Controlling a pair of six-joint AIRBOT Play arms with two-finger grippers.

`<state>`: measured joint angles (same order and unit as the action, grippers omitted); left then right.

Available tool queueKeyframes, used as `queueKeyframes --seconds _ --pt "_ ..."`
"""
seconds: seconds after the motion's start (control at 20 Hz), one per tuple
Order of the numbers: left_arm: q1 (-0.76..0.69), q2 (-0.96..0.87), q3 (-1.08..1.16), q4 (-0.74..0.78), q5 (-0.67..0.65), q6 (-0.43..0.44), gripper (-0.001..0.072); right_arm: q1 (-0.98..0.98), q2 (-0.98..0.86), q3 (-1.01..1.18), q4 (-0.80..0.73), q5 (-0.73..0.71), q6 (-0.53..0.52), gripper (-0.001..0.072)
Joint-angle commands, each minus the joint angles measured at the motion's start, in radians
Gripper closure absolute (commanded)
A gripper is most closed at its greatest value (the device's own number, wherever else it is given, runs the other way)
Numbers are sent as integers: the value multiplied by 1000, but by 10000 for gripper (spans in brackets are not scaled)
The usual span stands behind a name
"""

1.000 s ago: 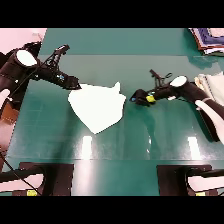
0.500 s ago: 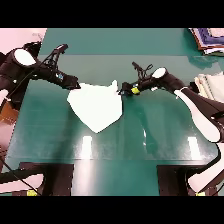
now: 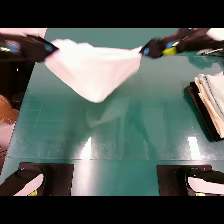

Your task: Fold the shirts.

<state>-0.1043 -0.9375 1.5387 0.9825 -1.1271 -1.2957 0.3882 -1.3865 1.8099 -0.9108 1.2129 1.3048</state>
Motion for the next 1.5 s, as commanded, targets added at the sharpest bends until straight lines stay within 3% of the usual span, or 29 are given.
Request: queueKeyframes --seconds 0.0,0.25,0.6,0.75,0.95,1.3,1.35,1.4,1.45 --pt "1 145 92 -35 7 -60 682 11 164 122 -125 56 33 697" --pt "1 176 151 -92 -24 -114 682 59 329 142 -342 83 155 697" --pt "-58 -58 -44 -70 -150 -118 681 63 222 -84 -348 108 198 697" --pt "-157 -193 -236 -11 -113 -83 681 36 93 -208 -348 88 196 697" --pt "-243 -380 -438 29 49 -80 681 -18 -40 -335 -346 45 195 697" --pt "-253 -514 -467 -13 95 -73 678 -40 -98 -389 -346 7 194 697" --pt "-253 -514 -467 -20 91 -73 553 -40 -98 -389 -346 5 194 697" --pt "-253 -514 -467 -27 83 -73 305 -40 -98 -389 -346 6 194 697" --pt "-253 -514 -466 -29 72 -73 187 -40 -98 -389 -346 9 194 697"
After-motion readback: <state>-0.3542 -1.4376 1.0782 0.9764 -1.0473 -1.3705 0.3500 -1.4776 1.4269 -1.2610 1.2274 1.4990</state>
